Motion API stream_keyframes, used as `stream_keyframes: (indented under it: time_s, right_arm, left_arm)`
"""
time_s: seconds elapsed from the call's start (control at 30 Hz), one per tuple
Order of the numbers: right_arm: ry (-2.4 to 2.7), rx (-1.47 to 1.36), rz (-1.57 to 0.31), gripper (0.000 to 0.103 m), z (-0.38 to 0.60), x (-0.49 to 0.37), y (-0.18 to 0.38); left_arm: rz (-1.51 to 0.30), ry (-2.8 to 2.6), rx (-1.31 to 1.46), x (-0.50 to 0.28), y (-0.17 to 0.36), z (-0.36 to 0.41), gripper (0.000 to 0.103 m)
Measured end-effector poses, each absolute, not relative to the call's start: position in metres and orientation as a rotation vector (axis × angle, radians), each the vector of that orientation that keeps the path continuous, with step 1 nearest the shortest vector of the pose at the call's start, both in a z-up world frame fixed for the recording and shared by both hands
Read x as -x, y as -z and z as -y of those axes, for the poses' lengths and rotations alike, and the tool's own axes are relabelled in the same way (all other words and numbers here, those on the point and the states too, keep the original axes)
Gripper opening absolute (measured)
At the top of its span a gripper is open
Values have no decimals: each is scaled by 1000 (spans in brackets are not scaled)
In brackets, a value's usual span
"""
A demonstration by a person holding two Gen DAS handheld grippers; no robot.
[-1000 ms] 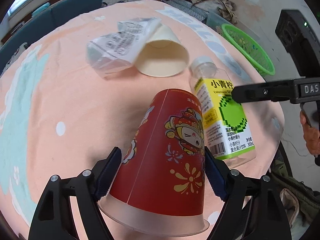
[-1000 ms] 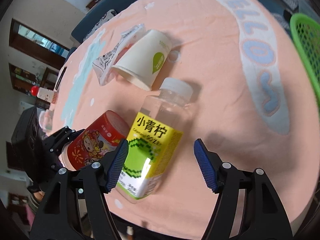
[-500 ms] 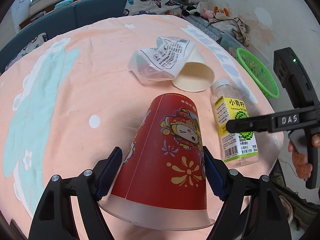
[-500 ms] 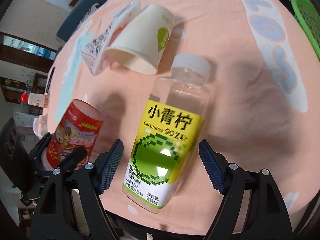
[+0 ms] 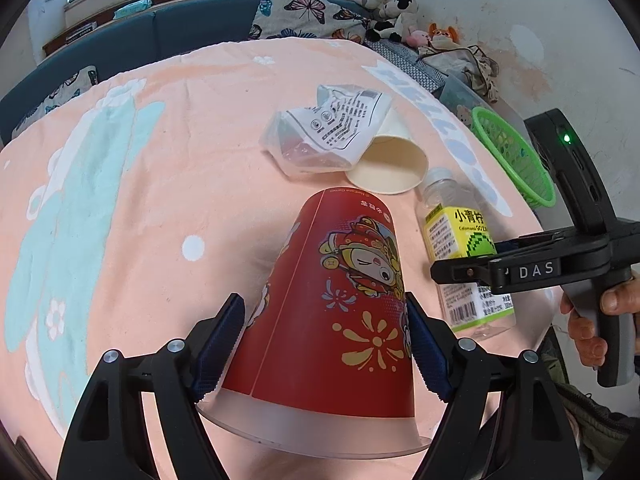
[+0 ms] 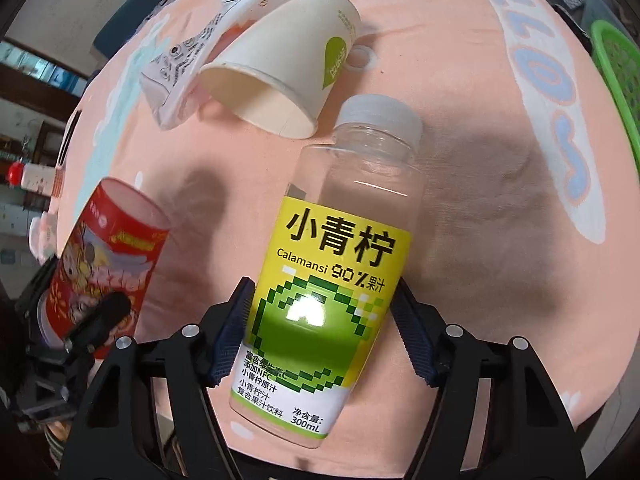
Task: Collect trash
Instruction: 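Grasp the red paper cup with the left gripper while the right grasps the bottle, then drop the red cup into the basket with the left gripper while the right drops the bottle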
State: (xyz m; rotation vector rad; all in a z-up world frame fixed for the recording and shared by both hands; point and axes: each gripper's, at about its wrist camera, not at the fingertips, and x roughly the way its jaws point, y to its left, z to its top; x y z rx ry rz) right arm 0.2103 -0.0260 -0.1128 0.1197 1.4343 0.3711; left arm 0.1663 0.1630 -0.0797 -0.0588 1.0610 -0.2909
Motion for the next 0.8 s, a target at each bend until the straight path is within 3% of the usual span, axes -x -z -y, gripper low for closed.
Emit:
stream_keyframes:
  time_s: [0.8]
  right_arm:
    - [-501, -49, -1234, 63, 117, -184, 65]
  left_arm:
    - [-1001, 425, 148, -187, 46, -92, 75]
